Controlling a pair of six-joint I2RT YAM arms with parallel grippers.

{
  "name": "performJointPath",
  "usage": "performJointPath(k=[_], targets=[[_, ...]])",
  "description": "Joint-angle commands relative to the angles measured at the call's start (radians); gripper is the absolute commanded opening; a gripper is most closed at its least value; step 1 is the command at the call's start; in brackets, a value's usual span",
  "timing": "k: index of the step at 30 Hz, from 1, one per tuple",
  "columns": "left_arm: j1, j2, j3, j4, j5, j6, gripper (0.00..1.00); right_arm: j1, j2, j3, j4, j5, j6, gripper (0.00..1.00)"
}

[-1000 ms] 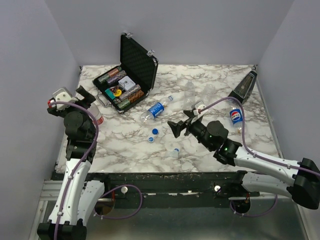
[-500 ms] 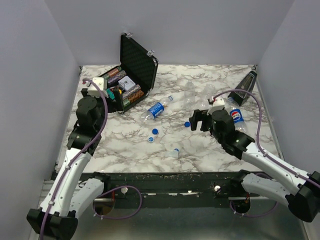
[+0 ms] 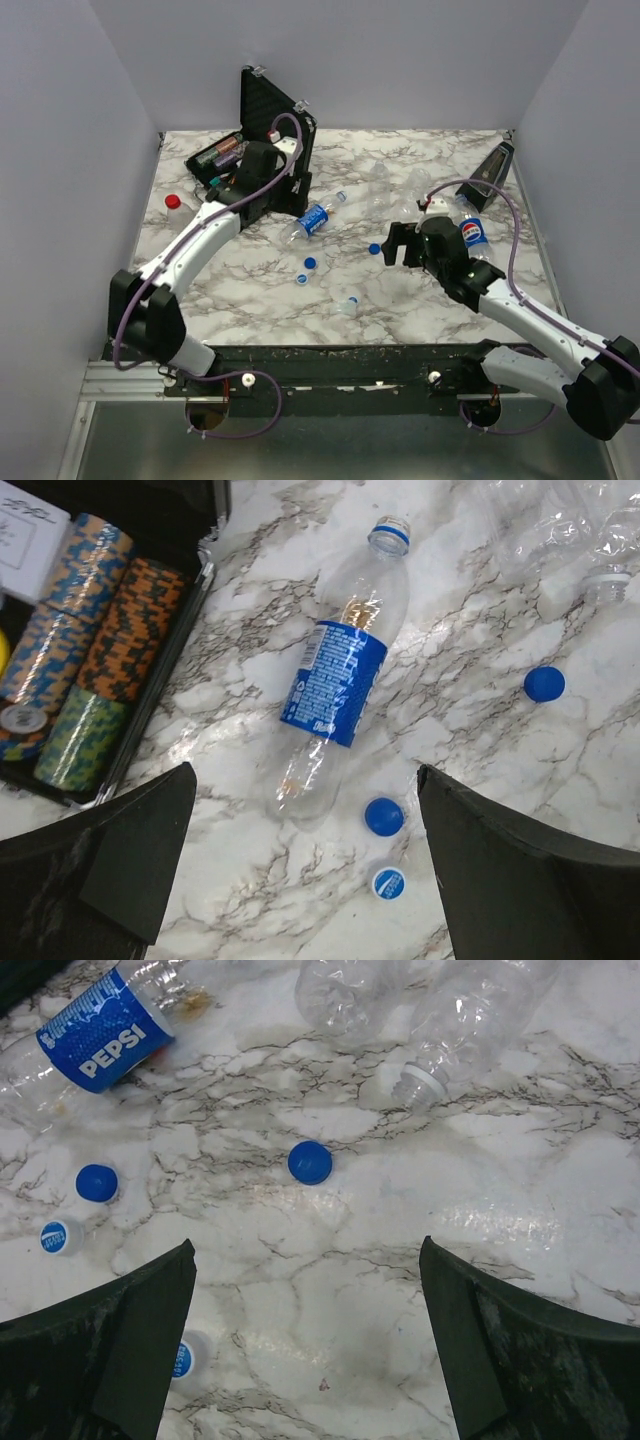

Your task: Screw on the bottle caps

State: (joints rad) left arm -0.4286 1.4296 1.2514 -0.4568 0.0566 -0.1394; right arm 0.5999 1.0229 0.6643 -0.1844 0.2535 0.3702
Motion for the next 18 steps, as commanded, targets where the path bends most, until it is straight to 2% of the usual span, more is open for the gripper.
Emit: performJointPath(k=[1,5,10,18], targets=[[-0.01,0.194,0.121,-0.069,0.1,0.007,0.99,-0.009,-0.001,-0.046,0.069,-0.071,0.026,1.0],[-0.013,0.383,0.322,-0.135,0.118,0.047,0.99,-0.009,-0.03,-0.089,0.102,-0.105,0.026,0.99],[-0.019,0.552,0.495,-0.183,0.126,0.165,0.99,-0.009,-0.067,-0.126,0.131,-0.1,0.01,0.99],[-0.024,0.765,0.723,-0.302,0.233,0.247,0.88,-0.009,-0.078,-0.149,0.146,-0.089,0.001,0.99]])
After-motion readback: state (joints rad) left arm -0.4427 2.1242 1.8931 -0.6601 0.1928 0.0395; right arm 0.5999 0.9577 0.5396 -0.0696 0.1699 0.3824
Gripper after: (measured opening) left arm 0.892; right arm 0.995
